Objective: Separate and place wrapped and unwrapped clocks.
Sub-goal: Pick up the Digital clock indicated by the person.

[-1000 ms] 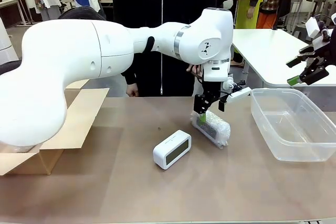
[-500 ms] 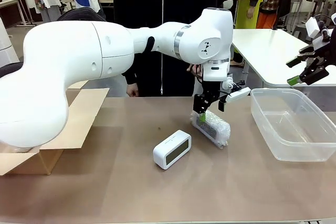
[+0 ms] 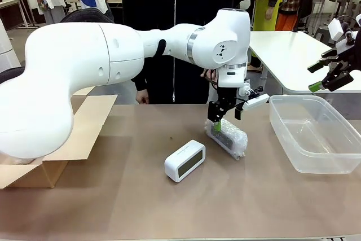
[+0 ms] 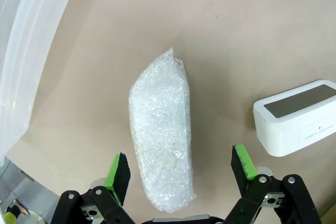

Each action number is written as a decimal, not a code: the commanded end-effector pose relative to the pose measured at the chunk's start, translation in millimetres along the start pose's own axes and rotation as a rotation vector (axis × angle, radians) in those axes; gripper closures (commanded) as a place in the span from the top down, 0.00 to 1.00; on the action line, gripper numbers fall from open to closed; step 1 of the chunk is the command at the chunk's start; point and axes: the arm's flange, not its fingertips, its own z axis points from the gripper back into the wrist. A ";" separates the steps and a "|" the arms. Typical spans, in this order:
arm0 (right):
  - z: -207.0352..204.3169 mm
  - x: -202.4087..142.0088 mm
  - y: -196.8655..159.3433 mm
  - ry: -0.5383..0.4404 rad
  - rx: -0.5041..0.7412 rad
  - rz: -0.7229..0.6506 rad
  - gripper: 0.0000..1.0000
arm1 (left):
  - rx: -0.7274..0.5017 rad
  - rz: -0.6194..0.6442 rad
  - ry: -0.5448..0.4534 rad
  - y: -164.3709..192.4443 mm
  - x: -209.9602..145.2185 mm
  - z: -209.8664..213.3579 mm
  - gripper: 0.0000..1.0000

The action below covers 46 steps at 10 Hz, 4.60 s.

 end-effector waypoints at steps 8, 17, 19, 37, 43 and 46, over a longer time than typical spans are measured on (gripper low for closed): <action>0.4 -0.5 0.3 -0.002 0.002 0.009 1.00 | 0.074 0.027 -0.056 -32.0 -41.6 -14.4 1.00; 0.4 -0.5 0.3 -0.002 0.002 0.009 1.00 | 0.015 -0.081 -0.085 -3.1 -29.6 -55.5 1.00; 0.4 -0.5 0.3 -0.002 0.002 0.009 1.00 | 0.030 -0.101 -0.067 3.4 -21.4 -44.6 1.00; 0.4 -0.5 0.3 -0.002 0.002 0.009 1.00 | -0.009 -0.249 -0.040 37.3 -30.1 -67.5 0.76; 0.4 -0.5 0.3 -0.002 0.002 0.009 1.00 | 0.075 -0.300 -0.058 41.1 -19.5 -52.1 0.16; 0.4 -0.5 0.3 -0.002 0.002 0.009 1.00 | 0.060 -0.303 -0.057 37.4 -19.1 -47.5 0.00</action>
